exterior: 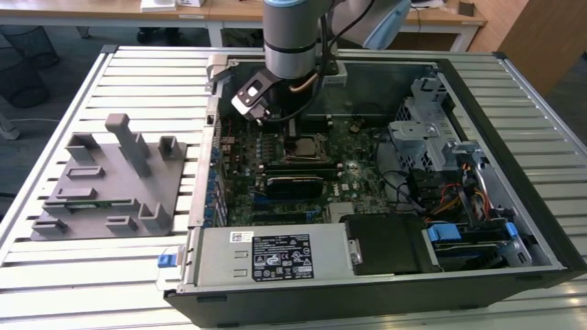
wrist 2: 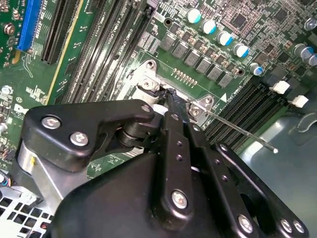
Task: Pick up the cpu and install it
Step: 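Close the cpu cover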
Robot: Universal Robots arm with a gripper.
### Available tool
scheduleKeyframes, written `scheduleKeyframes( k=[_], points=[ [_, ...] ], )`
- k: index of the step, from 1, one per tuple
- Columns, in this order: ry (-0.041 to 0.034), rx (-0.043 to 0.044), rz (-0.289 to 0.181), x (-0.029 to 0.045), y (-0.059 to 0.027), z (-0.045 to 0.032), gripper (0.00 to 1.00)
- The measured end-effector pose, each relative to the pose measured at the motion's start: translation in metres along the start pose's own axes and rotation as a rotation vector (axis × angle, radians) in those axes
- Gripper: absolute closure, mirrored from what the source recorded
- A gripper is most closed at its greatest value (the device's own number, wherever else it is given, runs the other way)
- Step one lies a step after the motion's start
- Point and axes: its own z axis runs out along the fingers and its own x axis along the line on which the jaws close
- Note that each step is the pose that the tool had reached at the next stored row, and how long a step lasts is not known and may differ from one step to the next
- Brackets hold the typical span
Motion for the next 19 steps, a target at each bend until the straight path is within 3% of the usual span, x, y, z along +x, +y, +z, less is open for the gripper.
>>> scheduleKeyframes(
  k=[7, 12, 16, 19],
  points=[
    [0.0003, 0.0004, 0.000, 0.0000, -0.0007, 0.0040, 0.89],
    [0.0082, 0.0006, 0.000, -0.0001, -0.0009, 0.0048, 0.89],
    [0.0125, -0.0013, 0.001, 0.0004, -0.0004, 0.0017, 0.89],
    [0.0103, -0.0003, 0.000, 0.0000, -0.0004, -0.0021, 0.89]
  ],
)
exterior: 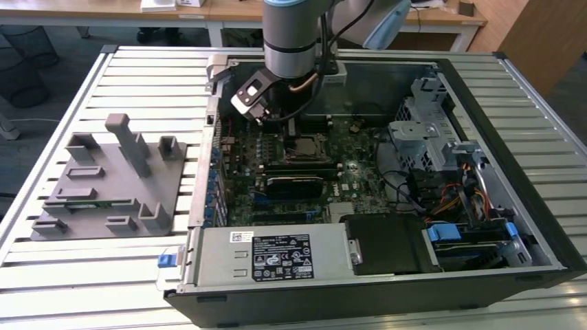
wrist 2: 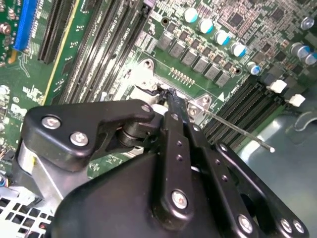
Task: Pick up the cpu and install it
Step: 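Close the cpu cover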
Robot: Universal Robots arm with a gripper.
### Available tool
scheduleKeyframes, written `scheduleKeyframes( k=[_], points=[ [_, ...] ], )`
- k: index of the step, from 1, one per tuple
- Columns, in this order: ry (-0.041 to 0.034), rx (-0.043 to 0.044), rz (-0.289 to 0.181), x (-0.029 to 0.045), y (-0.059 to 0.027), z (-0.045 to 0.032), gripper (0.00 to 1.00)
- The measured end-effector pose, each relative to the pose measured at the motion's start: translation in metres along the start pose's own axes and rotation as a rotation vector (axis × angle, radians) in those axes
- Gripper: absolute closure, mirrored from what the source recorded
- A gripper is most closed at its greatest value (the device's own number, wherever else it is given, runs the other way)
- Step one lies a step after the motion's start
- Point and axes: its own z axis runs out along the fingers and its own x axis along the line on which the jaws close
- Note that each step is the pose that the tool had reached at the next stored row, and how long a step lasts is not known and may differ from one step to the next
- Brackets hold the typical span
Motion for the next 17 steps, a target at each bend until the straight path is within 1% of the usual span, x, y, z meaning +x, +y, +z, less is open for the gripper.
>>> scheduleKeyframes(
  k=[5, 8, 13, 17],
  points=[
    [-0.0002, 0.0001, 0.000, -0.0001, 0.0002, -0.0063, 0.89],
    [0.0001, 0.0000, 0.000, -0.0002, 0.0012, -0.0069, 0.89],
    [-0.0002, 0.0003, 0.000, -0.0013, 0.0070, -0.0068, 0.89],
    [-0.0001, 0.0002, 0.000, -0.0014, 0.0139, -0.0063, 0.89]
  ],
)
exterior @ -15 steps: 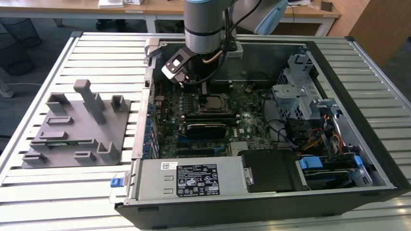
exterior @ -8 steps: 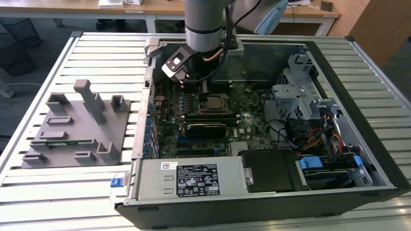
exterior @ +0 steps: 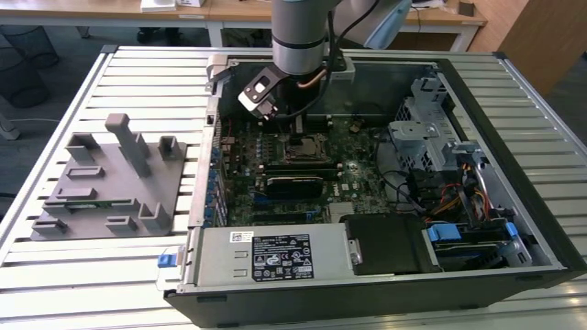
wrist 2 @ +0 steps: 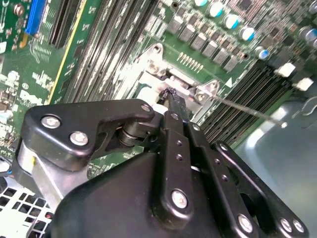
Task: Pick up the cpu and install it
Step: 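Close the cpu cover, then install the first cpu locking lever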
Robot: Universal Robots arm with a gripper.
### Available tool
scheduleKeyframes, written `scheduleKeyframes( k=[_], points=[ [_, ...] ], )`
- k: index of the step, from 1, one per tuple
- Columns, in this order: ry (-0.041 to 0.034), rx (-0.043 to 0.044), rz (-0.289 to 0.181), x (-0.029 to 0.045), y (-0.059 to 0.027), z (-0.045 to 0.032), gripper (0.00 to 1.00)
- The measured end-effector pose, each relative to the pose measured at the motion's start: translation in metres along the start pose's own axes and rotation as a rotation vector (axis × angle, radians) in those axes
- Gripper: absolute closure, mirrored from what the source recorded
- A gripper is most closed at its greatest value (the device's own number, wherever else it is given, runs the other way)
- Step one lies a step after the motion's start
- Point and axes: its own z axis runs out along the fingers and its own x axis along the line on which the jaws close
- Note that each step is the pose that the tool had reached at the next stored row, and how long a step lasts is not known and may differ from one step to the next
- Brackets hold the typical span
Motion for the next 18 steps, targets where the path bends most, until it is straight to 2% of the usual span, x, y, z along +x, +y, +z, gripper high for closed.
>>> scheduleKeyframes(
  k=[3, 6, 18],
  points=[
    [0.0000, -0.0001, 0.000, -0.0001, 0.0052, 0.0003, 0.89],
    [0.0000, 0.0000, 0.000, -0.0001, 0.0070, 0.0004, 0.89],
    [-0.0002, 0.0001, 0.000, -0.0001, 0.0095, -0.0005, 0.89]
  ],
)
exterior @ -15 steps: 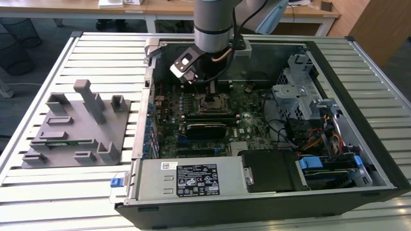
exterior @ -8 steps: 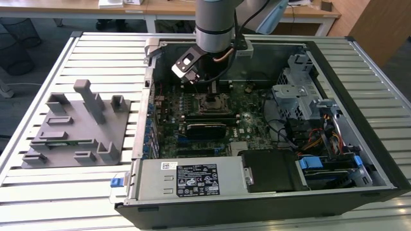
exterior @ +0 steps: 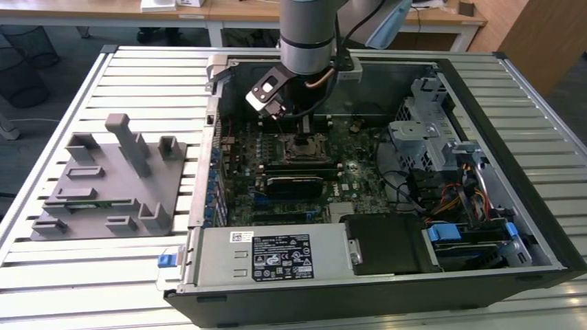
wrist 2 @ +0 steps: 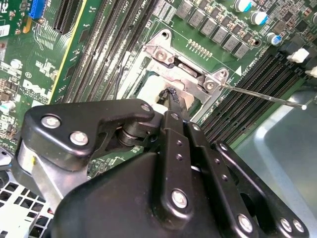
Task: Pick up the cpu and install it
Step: 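Install the first cpu locking lever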
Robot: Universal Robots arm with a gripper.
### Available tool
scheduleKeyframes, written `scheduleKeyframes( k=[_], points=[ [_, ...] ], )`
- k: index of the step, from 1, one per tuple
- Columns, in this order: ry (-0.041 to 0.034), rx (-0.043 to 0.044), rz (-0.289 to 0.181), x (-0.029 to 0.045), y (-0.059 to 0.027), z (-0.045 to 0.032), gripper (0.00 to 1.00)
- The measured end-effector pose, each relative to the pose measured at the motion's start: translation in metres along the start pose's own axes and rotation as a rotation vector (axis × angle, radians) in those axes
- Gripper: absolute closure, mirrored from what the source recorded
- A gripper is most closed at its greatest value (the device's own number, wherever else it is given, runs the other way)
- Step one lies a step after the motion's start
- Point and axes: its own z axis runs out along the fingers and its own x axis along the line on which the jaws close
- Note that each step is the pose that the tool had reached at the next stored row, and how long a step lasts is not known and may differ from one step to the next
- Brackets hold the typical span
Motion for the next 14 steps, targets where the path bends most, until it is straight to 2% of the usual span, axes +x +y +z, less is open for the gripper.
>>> scheduleKeyframes(
  k=[14],
  points=[
    [-0.0002, 0.0000, 0.000, -0.0001, 0.0002, -0.0062, 0.89]
  ],
)
